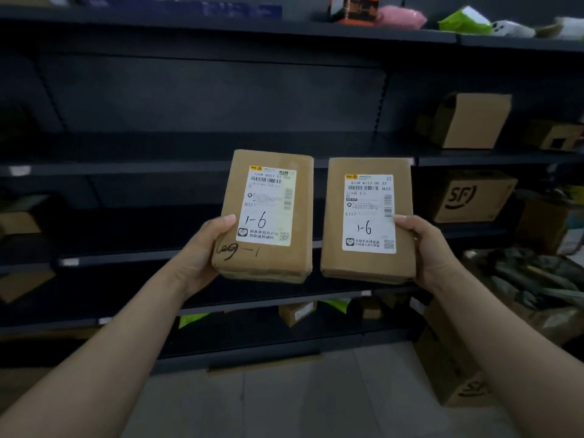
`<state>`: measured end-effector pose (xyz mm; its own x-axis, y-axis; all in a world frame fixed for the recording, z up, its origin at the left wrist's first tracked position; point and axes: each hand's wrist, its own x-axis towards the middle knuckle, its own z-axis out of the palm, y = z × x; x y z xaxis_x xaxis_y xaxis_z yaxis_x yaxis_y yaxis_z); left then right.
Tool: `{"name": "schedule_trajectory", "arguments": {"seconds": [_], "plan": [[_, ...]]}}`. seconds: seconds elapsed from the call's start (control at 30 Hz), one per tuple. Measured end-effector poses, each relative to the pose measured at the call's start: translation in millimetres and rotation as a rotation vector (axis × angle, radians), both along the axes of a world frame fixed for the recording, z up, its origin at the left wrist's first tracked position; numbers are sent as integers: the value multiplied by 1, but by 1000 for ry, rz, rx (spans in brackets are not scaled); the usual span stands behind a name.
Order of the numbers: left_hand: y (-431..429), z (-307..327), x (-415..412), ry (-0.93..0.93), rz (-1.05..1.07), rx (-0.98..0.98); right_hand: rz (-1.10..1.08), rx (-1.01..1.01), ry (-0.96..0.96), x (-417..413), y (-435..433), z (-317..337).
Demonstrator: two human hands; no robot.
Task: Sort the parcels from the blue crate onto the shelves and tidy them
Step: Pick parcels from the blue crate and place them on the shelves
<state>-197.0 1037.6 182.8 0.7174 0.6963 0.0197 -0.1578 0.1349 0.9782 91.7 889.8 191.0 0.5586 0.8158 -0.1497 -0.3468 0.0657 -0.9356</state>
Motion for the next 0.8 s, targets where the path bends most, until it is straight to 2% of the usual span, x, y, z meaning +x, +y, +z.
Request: {"name": "schedule_trajectory", "arguments": {"seconds": [0.2, 0.4, 0.8], "plan": [[45, 8, -20, -24, 170, -2, 160, 15, -7, -4, 98, 8], [97, 19, -69, -25, 312, -29, 268, 51, -43, -47, 182, 27], [215, 31, -219, -2, 365, -70, 325, 104, -37, -188, 307, 41]]}}
